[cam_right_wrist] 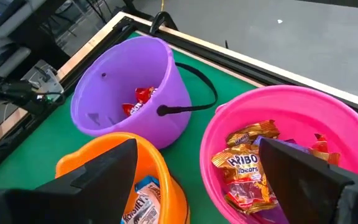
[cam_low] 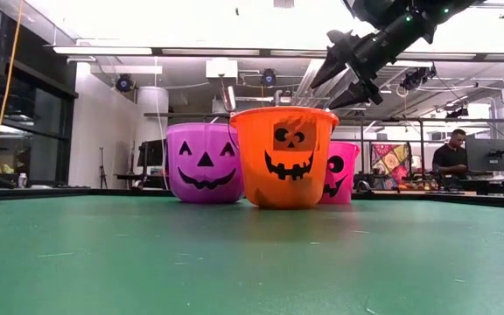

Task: Sort candy by brand, put in halloween buckets
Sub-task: Put the white chocolate into the orange bucket

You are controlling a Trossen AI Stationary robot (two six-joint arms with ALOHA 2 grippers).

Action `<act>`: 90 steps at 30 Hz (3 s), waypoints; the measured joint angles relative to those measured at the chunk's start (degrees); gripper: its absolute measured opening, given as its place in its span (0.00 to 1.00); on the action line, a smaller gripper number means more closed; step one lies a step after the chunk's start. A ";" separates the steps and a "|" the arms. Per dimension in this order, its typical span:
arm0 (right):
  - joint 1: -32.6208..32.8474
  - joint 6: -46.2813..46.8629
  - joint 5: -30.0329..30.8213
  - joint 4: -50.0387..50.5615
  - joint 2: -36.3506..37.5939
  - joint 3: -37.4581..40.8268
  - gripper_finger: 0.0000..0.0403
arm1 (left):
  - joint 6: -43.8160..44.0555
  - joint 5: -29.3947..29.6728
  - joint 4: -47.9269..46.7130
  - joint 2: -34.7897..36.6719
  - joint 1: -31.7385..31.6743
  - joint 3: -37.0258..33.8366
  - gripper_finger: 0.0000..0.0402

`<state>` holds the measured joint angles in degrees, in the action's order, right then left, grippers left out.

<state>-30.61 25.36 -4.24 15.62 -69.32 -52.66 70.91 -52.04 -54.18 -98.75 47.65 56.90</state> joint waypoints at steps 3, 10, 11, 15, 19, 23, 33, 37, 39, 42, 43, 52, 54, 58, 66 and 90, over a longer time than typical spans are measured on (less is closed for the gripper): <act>0.00 -0.19 -0.44 0.02 0.00 0.02 0.82 | 0.76 -0.29 3.37 -2.82 0.84 0.00 0.61; 0.00 -1.27 -0.51 0.80 0.00 0.02 0.82 | 1.48 0.00 11.39 -7.38 2.99 0.00 0.61; 0.00 -1.29 -0.52 1.10 0.00 0.02 0.82 | 1.50 0.04 11.30 -7.88 3.39 0.00 0.61; 0.00 -1.44 -0.51 1.56 -0.02 0.02 0.82 | 1.49 1.42 11.39 -9.34 4.76 0.00 0.61; 0.00 -1.31 -0.51 1.57 -0.02 0.02 0.82 | 1.01 1.81 12.42 -10.59 5.98 0.00 0.61; 0.00 -0.82 -0.50 1.83 -0.02 0.02 0.82 | -0.68 2.66 14.46 -12.03 7.44 0.05 0.61; 0.00 -0.35 0.22 2.36 -0.02 0.02 0.82 | -11.01 7.35 10.81 -12.67 6.09 0.24 0.61; -0.01 0.29 0.66 2.36 -0.02 0.02 0.82 | -17.92 12.14 4.64 -12.63 2.40 0.22 0.61; -0.01 0.29 0.67 2.38 -0.02 0.02 0.82 | -21.94 14.78 1.09 -12.65 0.26 0.22 0.61; 0.00 0.29 0.65 2.41 -0.02 0.02 0.82 | -28.02 19.45 -3.28 -12.65 -3.66 0.13 0.61; 0.00 0.30 0.66 2.45 -0.02 0.02 0.82 | -30.05 21.14 -4.50 -12.65 -4.76 0.17 0.61; 0.00 0.29 0.65 2.60 -0.02 0.02 0.82 | -45.38 36.40 -11.97 -12.73 -14.72 0.03 0.61; 0.00 0.31 0.63 2.61 -0.02 0.02 0.82 | -48.16 38.21 -12.91 -12.79 -17.29 0.52 0.61; 0.00 0.30 0.63 2.63 -0.02 0.02 0.82 | -53.57 41.43 -15.55 -12.14 -21.95 2.45 0.61; -0.02 0.24 0.49 3.64 -0.04 0.04 0.82 | -48.28 46.46 -10.63 2.49 -31.36 5.16 0.61; -0.04 0.15 -0.18 5.75 -0.04 0.04 0.82 | -10.86 54.96 17.12 18.23 -27.41 -13.99 0.61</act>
<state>-30.65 25.52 -4.42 21.37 -69.36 -52.62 60.05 2.92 -37.06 -80.52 20.24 42.92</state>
